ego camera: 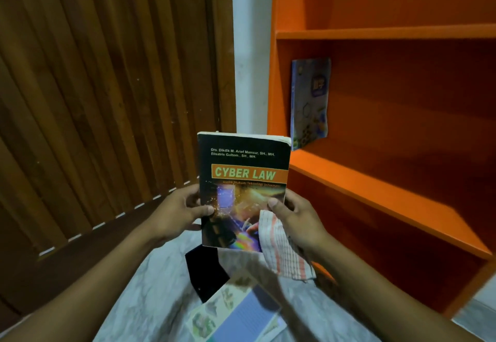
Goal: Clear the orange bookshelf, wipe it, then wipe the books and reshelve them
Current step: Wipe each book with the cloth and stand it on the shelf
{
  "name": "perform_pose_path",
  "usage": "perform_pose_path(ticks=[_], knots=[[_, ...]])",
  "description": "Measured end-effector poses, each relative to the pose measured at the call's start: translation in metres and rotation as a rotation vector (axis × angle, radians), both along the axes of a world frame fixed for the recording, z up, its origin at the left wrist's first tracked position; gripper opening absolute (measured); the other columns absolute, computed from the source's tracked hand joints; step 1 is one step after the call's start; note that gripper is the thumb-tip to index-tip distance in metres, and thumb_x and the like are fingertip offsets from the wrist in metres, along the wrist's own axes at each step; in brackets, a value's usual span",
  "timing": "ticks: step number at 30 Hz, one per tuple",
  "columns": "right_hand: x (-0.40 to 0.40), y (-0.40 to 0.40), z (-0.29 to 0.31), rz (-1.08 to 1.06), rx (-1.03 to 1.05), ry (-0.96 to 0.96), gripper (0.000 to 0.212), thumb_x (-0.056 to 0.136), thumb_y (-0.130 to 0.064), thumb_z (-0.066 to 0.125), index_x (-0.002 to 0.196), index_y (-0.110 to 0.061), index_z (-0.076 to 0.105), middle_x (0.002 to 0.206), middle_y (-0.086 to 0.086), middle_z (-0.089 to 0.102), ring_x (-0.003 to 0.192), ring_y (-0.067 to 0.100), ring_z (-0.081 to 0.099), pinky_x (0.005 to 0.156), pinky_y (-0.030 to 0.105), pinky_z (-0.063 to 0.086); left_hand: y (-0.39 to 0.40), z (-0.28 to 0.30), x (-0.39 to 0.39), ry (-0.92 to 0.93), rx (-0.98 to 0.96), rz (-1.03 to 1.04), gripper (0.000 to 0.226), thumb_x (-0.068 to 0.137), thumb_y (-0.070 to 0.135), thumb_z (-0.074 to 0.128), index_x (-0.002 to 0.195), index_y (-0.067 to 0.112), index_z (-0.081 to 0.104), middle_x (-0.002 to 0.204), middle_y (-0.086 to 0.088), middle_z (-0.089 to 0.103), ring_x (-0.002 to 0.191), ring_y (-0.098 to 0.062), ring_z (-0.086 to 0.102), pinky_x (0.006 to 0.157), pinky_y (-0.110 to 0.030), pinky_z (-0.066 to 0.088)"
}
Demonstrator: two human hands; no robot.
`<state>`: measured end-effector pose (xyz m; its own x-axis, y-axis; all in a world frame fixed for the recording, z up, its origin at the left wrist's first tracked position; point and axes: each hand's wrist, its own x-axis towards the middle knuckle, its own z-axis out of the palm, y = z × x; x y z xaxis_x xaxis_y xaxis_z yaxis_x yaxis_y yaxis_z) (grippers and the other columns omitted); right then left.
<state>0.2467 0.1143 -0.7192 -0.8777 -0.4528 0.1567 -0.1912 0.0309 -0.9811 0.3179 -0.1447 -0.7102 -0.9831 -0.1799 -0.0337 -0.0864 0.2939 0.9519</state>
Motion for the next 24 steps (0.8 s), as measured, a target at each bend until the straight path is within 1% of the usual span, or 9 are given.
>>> perform_pose_path(ticks=[2,5,7,9,11,13,17,21,24], knots=[[-0.003,0.004,0.008,-0.015,0.006,0.043,0.019,0.101,-0.015,0.054,0.114,-0.016,0.068,0.108,-0.001,0.075,0.102,0.014,0.07,0.089,0.036,0.056,0.007,0.003,-0.005,0.032,0.032,0.021,0.034,0.092,0.005,0.067,0.115,0.029,0.069,0.122,-0.006,0.067,0.113,-0.031,0.065,0.09,-0.056,0.057],[-0.018,0.015,0.023,-0.026,0.138,0.1,0.028,0.093,-0.035,0.067,0.112,-0.015,0.065,0.108,0.008,0.072,0.101,0.031,0.068,0.087,0.053,0.055,0.019,0.014,-0.012,0.113,0.04,0.083,0.025,0.095,0.008,0.063,0.113,0.024,0.067,0.121,-0.005,0.067,0.114,-0.028,0.064,0.09,-0.054,0.058],[-0.029,0.025,0.03,0.052,0.285,0.027,0.043,0.082,-0.033,0.079,0.119,-0.022,0.06,0.112,0.003,0.07,0.097,0.025,0.069,0.081,0.043,0.059,0.023,0.021,-0.017,0.162,0.024,0.128,0.021,0.096,0.011,0.062,0.111,0.026,0.065,0.117,-0.005,0.068,0.11,-0.027,0.066,0.085,-0.052,0.06],[-0.036,0.036,0.033,0.129,0.592,0.071,0.056,0.077,-0.022,0.083,0.125,-0.022,0.054,0.117,0.0,0.064,0.099,0.019,0.064,0.074,0.032,0.055,0.028,0.028,-0.02,0.193,0.025,0.152,0.02,0.097,0.011,0.062,0.111,0.026,0.064,0.115,-0.006,0.068,0.106,-0.027,0.067,0.08,-0.047,0.062],[-0.038,0.046,0.032,0.181,1.007,0.255,0.023,0.078,-0.019,0.079,0.091,-0.016,0.061,0.095,0.004,0.059,0.083,0.014,0.056,0.059,0.026,0.041,0.032,0.032,-0.022,0.224,0.025,0.152,0.022,0.097,0.009,0.061,0.113,0.024,0.062,0.115,-0.006,0.067,0.106,-0.026,0.066,0.074,-0.039,0.063],[-0.037,0.054,0.026,0.202,1.221,0.316,0.036,0.081,-0.021,0.075,0.061,-0.014,0.046,0.077,0.011,0.051,0.068,0.018,0.046,0.048,0.028,0.029,0.038,0.034,-0.024,0.24,-0.009,0.155,0.019,0.097,0.008,0.059,0.11,0.023,0.062,0.111,-0.006,0.066,0.102,-0.025,0.066,0.066,-0.031,0.062],[-0.038,0.069,0.028,0.173,1.089,0.307,0.04,0.085,-0.03,0.073,0.063,-0.019,0.042,0.074,0.003,0.059,0.071,0.019,0.052,0.06,0.033,0.039,0.054,0.031,-0.04,0.23,0.002,0.222,0.011,0.098,0.009,0.059,0.103,0.019,0.06,0.106,-0.008,0.064,0.1,-0.029,0.066,0.067,-0.037,0.062],[-0.047,0.071,0.055,0.066,0.927,0.399,0.041,0.092,-0.025,0.066,0.065,-0.021,0.035,0.072,0.003,0.057,0.075,0.024,0.054,0.063,0.035,0.033,0.073,0.041,-0.074,0.219,0.053,0.302,0.018,0.099,0.01,0.057,0.117,0.015,0.056,0.124,-0.012,0.061,0.11,-0.031,0.064,0.07,-0.04,0.063],[-0.06,0.077,0.075,-0.035,0.808,0.457,0.028,0.094,-0.023,0.064,0.071,-0.02,0.048,0.065,-0.002,0.048,0.074,0.027,0.049,0.063,0.036,0.031,0.088,0.053,-0.105,0.248,0.015,0.301,0.034,0.1,0.014,0.056,0.134,0.014,0.051,0.133,-0.013,0.059,0.117,-0.032,0.062,0.065,-0.036,0.062]])
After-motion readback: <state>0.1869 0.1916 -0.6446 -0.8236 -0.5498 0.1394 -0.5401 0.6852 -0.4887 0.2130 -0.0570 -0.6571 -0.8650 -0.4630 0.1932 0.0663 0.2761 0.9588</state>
